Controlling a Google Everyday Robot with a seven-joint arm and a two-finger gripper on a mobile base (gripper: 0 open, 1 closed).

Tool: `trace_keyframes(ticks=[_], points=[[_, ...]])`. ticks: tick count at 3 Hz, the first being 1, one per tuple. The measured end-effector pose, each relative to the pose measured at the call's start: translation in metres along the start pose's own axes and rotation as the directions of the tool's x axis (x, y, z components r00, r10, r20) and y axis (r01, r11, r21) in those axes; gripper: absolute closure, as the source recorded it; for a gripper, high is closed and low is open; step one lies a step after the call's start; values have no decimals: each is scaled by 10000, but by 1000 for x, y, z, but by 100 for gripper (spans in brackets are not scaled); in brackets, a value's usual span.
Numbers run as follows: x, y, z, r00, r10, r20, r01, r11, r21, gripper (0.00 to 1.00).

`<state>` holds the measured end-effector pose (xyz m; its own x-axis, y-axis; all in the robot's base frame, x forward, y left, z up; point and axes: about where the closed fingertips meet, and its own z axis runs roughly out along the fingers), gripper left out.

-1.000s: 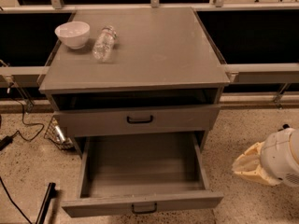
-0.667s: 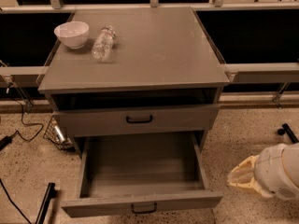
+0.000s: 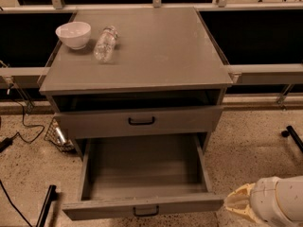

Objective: Close middle drawer

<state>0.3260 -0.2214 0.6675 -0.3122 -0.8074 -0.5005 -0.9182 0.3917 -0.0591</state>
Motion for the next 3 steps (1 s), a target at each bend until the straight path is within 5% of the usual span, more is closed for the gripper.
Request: trace_keyframes(ticks=[2,3], points=[[4,8,19,9999,-101,116,100,9999,118,100],[18,15,59,9992,-40,400,29,9996,277,100]])
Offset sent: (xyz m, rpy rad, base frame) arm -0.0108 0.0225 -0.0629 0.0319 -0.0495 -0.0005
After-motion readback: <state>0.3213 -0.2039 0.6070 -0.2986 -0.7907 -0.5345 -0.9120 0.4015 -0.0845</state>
